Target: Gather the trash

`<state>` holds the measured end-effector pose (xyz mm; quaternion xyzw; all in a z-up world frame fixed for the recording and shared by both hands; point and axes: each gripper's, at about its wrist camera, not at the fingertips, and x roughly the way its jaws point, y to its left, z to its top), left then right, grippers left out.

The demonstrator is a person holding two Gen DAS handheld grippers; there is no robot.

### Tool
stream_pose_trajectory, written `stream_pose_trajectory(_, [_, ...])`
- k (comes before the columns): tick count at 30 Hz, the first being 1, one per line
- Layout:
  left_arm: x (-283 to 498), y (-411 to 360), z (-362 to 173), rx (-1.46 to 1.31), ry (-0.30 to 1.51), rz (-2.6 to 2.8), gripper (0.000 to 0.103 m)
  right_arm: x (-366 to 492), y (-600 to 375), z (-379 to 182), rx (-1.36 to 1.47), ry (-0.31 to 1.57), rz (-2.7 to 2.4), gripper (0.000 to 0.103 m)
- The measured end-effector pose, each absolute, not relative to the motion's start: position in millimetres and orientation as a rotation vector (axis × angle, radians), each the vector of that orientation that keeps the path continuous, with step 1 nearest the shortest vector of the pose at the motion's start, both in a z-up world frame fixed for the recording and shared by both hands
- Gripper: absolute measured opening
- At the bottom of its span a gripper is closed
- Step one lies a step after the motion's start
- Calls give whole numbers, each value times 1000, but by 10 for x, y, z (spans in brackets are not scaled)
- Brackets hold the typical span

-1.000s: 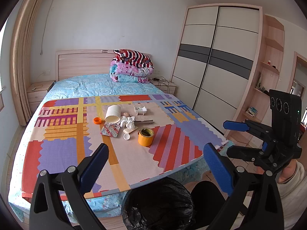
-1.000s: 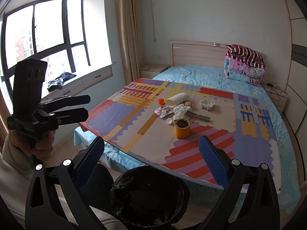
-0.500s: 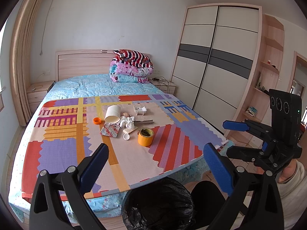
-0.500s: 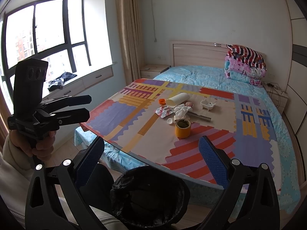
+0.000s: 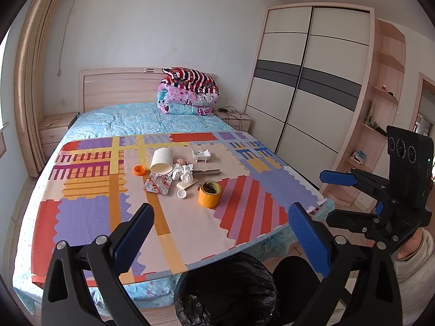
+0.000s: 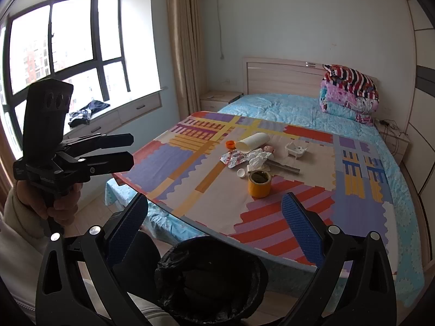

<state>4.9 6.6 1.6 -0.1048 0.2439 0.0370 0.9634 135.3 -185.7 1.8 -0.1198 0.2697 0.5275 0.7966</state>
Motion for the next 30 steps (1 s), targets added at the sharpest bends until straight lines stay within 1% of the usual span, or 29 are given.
stream_pose_trajectory(7, [219,227,-86,-215,526,86,95,1496,-1768,-35,-258,594,1133,100])
stream_pose_trajectory(16, [563,489,-342,-235,592,104,95,1780,-1550,-194,-272,629,1133,99])
stream_pose_trajectory(20, [748,542,-428,-212,620,105,86,1872,-1425,-246,-281,630,1133,98])
stream_pose_trajectory(21, [788,556,-453,-211,625,101,84,1897,-1393,-264,-284,632,1129,97])
stream_pose_trajectory(23, [874,579,-508,-204,637,95,81,1959,-1338,-312,-283,644,1124,89])
stream_pose_trajectory(24, [927,594,-543,-200,645,91,79,1993,-1312,-336,-279,650,1121,89])
stream_pose_trajectory(30, [1232,672,-729,-196,691,90,78,2154,-1156,-504,-290,666,1111,88])
